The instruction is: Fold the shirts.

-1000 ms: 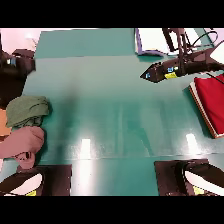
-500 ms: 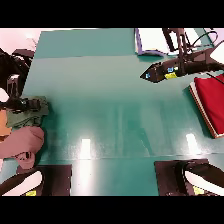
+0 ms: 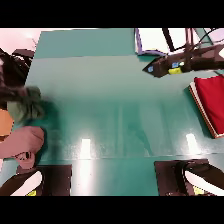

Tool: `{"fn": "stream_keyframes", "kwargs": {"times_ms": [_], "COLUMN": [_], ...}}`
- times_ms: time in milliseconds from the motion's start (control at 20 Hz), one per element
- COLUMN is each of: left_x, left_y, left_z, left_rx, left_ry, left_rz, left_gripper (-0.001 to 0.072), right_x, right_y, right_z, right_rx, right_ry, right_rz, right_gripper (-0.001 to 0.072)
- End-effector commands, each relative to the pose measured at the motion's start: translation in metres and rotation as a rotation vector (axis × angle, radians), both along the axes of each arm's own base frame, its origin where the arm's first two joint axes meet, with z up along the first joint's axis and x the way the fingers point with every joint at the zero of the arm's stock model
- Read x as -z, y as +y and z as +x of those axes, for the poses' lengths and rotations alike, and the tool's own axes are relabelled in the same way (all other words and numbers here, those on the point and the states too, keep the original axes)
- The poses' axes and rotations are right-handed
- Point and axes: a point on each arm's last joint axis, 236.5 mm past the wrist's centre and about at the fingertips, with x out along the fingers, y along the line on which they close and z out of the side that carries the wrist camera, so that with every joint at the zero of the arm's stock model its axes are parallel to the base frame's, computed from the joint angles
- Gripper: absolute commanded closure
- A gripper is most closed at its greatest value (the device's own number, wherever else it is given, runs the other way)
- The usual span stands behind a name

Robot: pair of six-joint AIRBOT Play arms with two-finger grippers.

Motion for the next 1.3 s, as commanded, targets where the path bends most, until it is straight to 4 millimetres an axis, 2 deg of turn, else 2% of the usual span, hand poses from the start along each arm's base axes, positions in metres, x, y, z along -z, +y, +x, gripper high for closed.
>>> {"fn": "stream_keyframes", "kwargs": {"times_ms": [0,50,150,250,300,400,500,650,700,750,800,850,950,1050,1100,1250], "left_x": [-0.158,-0.197,-0.245,-0.266,-0.266,-0.245,-0.206,-0.127,-0.102,-0.078,-0.059,-0.048,-0.04,-0.046,-0.048,-0.037], "left_y": [-0.042,-0.065,-0.114,-0.163,-0.187,-0.241,-0.305,-0.405,-0.43,-0.451,-0.466,-0.471,-0.457,-0.416,-0.39,-0.31], "left_z": [-0.008,-0.017,-0.036,-0.049,-0.052,-0.056,-0.06,-0.075,-0.079,-0.081,-0.079,-0.075,-0.055,-0.024,-0.01,0.028], "left_rx": [0.134,0.199,0.345,0.488,0.565,0.717,0.912,1.185,1.231,1.254,1.258,1.236,1.151,1.019,0.946,0.723], "left_ry": [-0.342,-0.418,-0.497,-0.552,-0.559,-0.501,-0.396,-0.211,-0.151,-0.1,-0.06,-0.031,-0.003,0.01,0.022,0.087], "left_rz": [0.075,0.078,0.063,0.028,0.022,-0.002,0.004,-0.033,-0.06,-0.094,-0.13,-0.16,-0.186,-0.21,-0.22,-0.263], "left_gripper": [0.0681,0.0681,0.0681,0.0681,0.0681,0.0681,0.068,0.0678,0.0676,0.0537,0.0192,0.0124,0.0125,0.0124,0.0124,0.0124], "right_x": [-0.067,-0.088,-0.119,-0.14,-0.147,-0.154,-0.154,-0.15,-0.15,-0.15,-0.148,-0.146,-0.137,-0.111,-0.09,-0.005], "right_y": [-0.013,-0.02,-0.037,-0.053,-0.059,-0.07,-0.075,-0.074,-0.074,-0.074,-0.074,-0.074,-0.073,-0.079,-0.086,-0.112], "right_z": [0.006,0.008,0.011,0.013,0.013,0.014,0.012,0.01,0.01,0.01,0.01,0.009,0.005,0.003,0.0,-0.012], "right_rx": [0.053,0.074,0.115,0.154,0.171,0.196,0.211,0.206,0.206,0.205,0.203,0.199,0.183,0.173,0.173,0.196], "right_ry": [-0.176,-0.226,-0.297,-0.345,-0.361,-0.377,-0.367,-0.347,-0.347,-0.346,-0.341,-0.333,-0.301,-0.227,-0.162,0.093], "right_rz": [0.045,0.054,0.061,0.061,0.06,0.056,0.057,0.056,0.055,0.055,0.052,0.048,0.03,-0.046,-0.089,-0.139], "right_gripper": [0.0693,0.0693,0.0693,0.0693,0.0692,0.0692,0.0692,0.0692,0.0692,0.0692,0.0692,0.0692,0.0692,0.0692,0.0692,0.0691]}}
